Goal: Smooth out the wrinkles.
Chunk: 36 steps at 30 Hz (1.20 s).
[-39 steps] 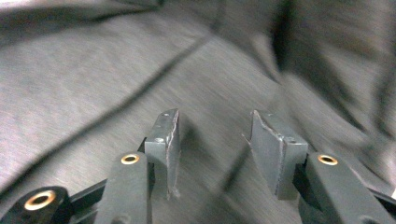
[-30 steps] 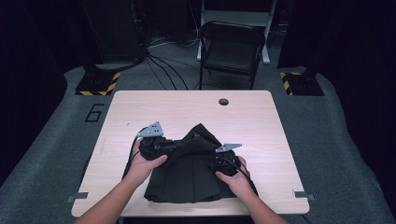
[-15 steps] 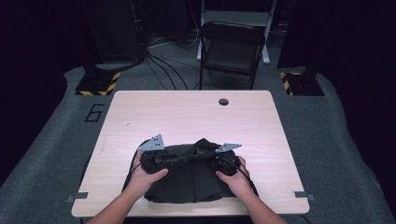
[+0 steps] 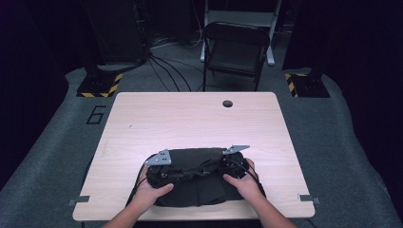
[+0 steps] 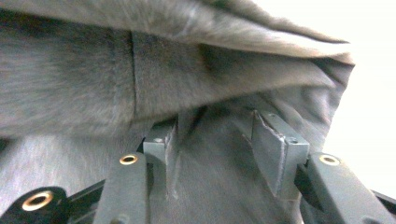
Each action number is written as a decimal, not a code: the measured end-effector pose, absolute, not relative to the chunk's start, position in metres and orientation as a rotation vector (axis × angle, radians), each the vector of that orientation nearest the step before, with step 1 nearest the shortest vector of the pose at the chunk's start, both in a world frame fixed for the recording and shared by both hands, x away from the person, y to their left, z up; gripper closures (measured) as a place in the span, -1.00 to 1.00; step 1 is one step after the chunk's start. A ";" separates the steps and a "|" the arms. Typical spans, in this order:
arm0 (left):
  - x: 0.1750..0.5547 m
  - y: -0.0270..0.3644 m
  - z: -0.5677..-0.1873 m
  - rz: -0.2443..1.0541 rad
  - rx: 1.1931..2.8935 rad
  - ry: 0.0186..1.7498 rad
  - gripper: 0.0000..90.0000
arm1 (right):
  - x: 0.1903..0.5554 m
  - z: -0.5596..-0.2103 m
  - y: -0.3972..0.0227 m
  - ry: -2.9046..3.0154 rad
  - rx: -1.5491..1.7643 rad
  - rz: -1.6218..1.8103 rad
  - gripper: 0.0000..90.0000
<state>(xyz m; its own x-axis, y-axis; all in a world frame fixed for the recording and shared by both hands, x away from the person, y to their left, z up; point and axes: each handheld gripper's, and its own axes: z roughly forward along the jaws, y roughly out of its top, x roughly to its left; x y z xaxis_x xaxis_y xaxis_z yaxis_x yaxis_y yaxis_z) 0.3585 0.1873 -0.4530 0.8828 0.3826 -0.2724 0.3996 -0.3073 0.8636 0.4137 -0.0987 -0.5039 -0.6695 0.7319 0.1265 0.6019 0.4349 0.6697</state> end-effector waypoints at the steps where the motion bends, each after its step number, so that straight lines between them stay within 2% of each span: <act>1: 0.358 0.187 -0.454 -0.027 1.925 0.579 0.81 | 0.412 -0.503 -0.102 2.498 1.176 1.060 0.14; 14: 0.352 0.183 -0.467 -0.013 1.999 0.541 0.80 | 0.393 -0.493 -0.122 2.496 1.203 1.109 0.13; 25: 0.353 0.178 -0.486 -0.048 2.066 0.549 0.79 | 0.396 -0.484 -0.142 2.422 1.283 1.138 0.16; 36: 0.355 0.178 -0.491 -0.071 2.085 0.556 0.70 | 0.397 -0.474 -0.129 2.378 1.233 1.230 0.14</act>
